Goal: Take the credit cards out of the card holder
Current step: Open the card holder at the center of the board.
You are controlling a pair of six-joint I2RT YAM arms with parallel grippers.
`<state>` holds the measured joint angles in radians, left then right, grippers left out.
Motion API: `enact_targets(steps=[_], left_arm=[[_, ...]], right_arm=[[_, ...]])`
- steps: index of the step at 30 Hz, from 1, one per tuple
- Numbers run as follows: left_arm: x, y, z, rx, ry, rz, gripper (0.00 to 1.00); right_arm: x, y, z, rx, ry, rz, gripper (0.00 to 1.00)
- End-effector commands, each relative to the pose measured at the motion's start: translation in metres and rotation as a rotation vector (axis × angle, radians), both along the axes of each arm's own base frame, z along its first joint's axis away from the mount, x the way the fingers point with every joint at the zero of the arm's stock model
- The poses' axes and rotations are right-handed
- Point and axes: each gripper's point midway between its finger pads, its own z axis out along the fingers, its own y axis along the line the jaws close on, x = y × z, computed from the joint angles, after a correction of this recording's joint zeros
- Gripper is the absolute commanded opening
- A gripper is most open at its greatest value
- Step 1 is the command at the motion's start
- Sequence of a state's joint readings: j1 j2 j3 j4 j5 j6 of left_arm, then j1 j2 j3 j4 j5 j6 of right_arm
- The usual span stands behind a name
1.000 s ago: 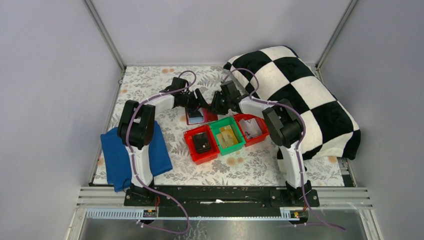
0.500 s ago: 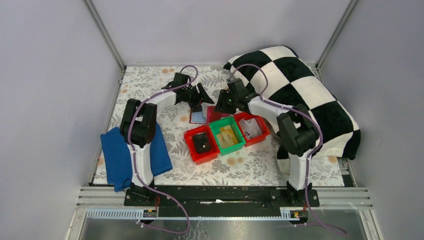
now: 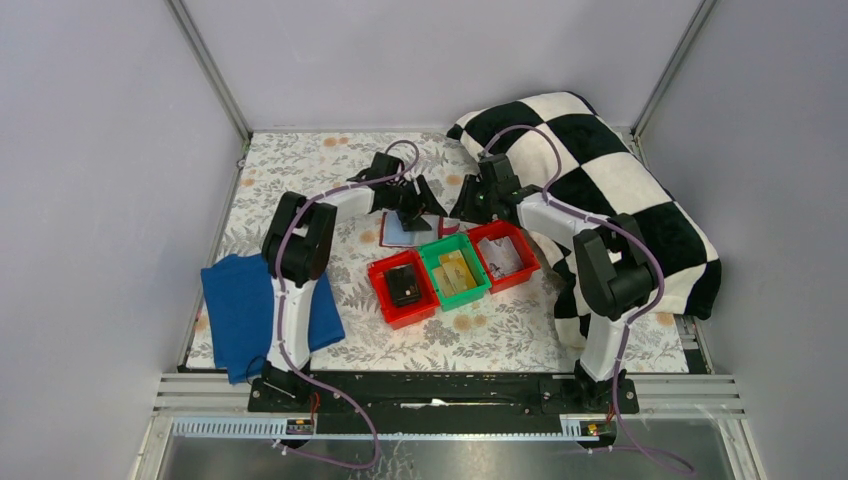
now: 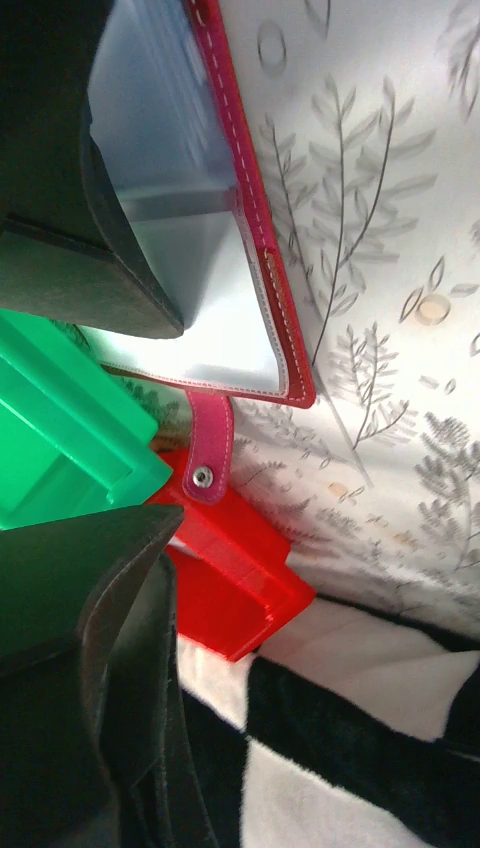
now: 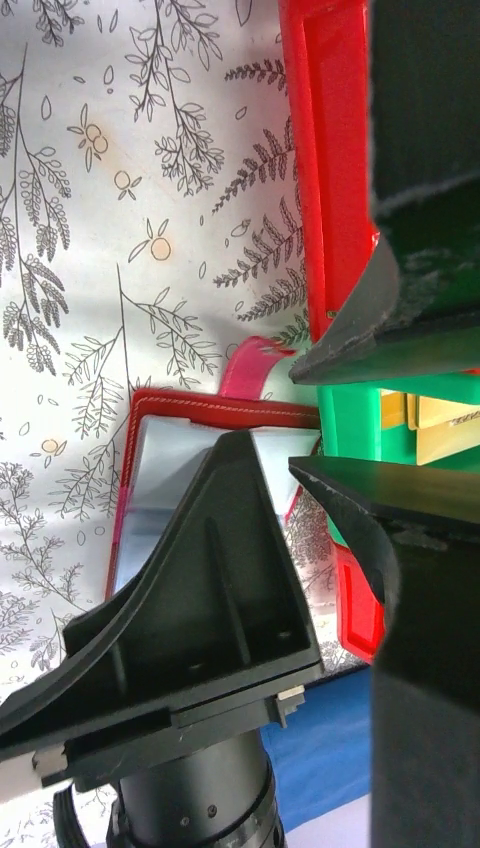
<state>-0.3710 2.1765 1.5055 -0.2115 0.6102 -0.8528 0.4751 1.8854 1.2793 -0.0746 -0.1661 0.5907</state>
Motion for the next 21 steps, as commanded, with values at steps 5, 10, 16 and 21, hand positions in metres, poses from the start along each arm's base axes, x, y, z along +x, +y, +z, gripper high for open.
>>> enact_targets(steps=[5, 10, 16, 21], left_arm=[[0.019, -0.005, 0.000, 0.013, -0.031, 0.018, 0.67], [0.035, 0.006, 0.003, 0.032, -0.042, 0.042, 0.67], [0.041, 0.030, -0.007, 0.061, -0.026, 0.086, 0.67], [0.042, 0.038, -0.007, 0.072, -0.035, 0.087, 0.67]], right_arm=[[0.008, 0.012, 0.024, 0.058, -0.056, 0.057, 0.36], [0.015, 0.024, 0.014, 0.083, -0.028, 0.091, 0.35], [0.020, 0.038, -0.001, 0.103, 0.024, 0.123, 0.31], [0.022, 0.033, -0.018, 0.043, 0.053, 0.112, 0.39]])
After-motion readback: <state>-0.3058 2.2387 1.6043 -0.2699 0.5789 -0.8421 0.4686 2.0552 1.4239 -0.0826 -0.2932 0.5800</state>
